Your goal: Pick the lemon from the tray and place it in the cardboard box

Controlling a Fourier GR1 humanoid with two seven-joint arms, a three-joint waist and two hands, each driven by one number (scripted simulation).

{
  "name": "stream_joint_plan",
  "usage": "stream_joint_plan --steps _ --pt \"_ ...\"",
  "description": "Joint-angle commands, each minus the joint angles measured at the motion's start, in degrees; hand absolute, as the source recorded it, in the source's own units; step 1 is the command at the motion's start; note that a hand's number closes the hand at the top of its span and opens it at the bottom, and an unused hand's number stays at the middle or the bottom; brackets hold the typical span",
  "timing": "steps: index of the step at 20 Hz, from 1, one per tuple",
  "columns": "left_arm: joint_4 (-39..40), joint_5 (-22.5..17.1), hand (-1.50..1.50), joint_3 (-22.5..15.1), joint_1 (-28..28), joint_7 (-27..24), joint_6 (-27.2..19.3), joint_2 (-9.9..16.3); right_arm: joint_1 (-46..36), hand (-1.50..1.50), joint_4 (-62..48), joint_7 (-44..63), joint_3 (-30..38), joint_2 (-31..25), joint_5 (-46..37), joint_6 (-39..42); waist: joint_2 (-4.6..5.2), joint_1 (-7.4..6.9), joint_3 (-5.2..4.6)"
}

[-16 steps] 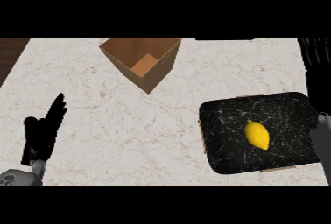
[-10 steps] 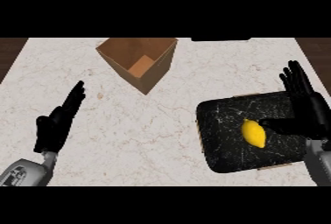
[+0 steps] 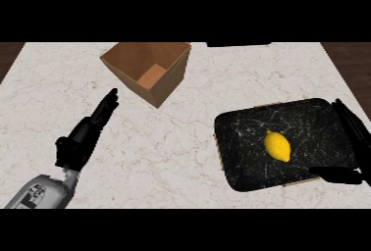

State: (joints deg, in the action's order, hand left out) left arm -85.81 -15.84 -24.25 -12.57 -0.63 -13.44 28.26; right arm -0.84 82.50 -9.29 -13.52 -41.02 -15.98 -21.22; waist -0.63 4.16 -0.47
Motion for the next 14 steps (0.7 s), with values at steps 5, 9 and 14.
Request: stream_joint_plan --steps 5,9,14 --pt "-0.2 0.8 0.00 -1.2 0.8 -0.9 0.9 -1.4 10.8 -1.50 20.7 20.1 -5.9 -9.9 -21.7 -2.6 -0.38 -0.45 -0.08" --pt "-1.2 1.1 0.00 -0.6 -2.7 2.0 1.6 -1.0 14.7 -1.50 34.5 34.0 -9.5 -11.1 -23.3 7.8 -0.09 -1.22 0.09" --pt "1.6 1.0 0.00 0.0 -2.9 -0.4 4.0 -1.9 14.8 -1.50 49.3 49.4 -9.6 -13.5 -18.8 21.4 0.47 -2.67 0.22"
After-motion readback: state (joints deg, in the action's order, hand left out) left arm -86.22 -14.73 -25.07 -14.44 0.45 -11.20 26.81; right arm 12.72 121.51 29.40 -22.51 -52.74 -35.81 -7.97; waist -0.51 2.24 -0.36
